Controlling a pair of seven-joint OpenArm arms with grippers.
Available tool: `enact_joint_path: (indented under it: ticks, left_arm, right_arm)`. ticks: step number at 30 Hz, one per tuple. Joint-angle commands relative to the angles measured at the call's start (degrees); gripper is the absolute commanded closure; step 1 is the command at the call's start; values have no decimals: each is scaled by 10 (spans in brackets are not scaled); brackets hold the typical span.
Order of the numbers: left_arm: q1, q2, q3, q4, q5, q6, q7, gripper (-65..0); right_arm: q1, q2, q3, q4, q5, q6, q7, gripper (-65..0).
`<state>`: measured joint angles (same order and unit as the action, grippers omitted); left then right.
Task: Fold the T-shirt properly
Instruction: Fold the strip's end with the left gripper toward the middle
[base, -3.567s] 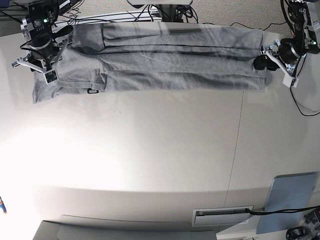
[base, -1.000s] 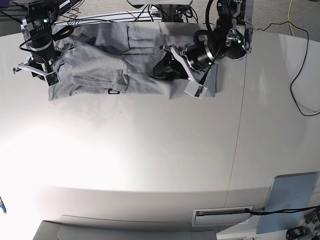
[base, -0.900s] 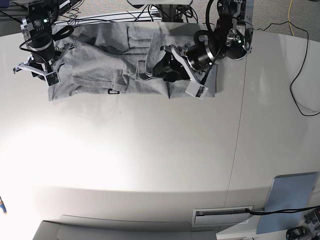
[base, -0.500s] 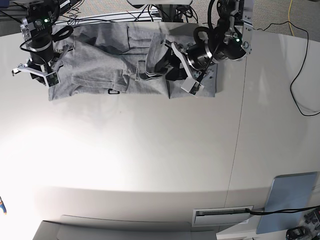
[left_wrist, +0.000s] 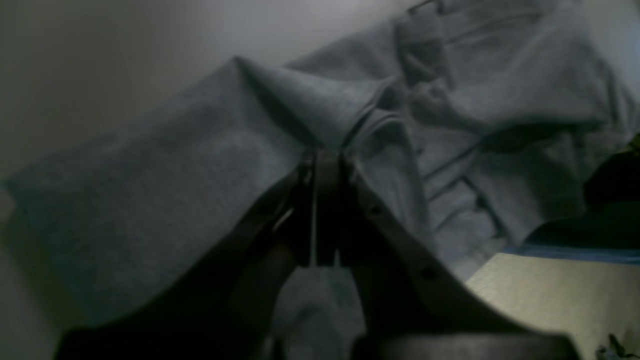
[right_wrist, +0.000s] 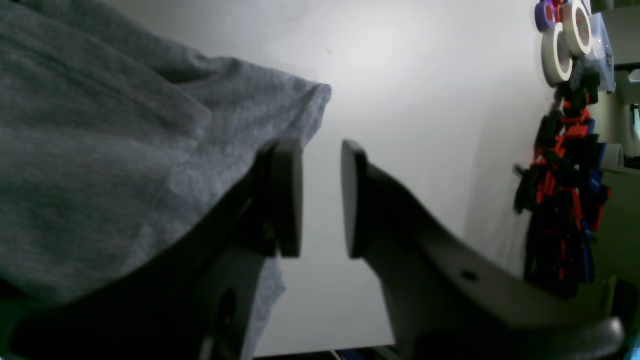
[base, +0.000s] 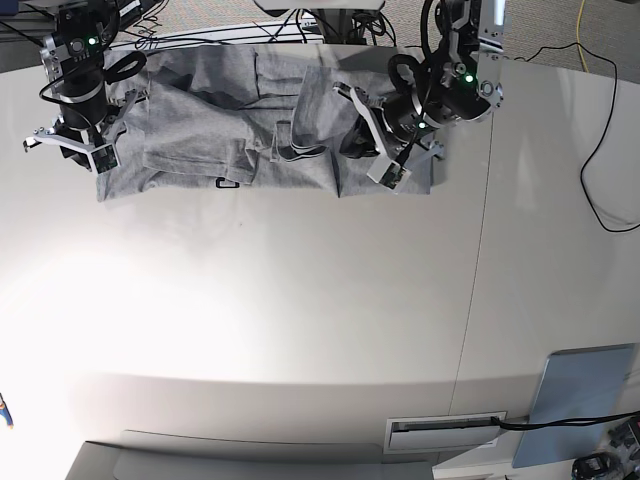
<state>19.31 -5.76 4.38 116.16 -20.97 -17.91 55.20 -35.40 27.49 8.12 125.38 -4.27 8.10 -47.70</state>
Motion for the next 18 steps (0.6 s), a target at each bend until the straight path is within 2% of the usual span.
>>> enact_joint_path:
  ticks: [1,18]
  left_arm:
    - [-2,0,0,9,-5,2,-10,0]
    - [1,0,0,9,-1,3,-6,0]
  right_arm:
    - [0,8,5,9,-5,-7,13,-142]
    - [0,8,5,9,-5,-7,13,-142]
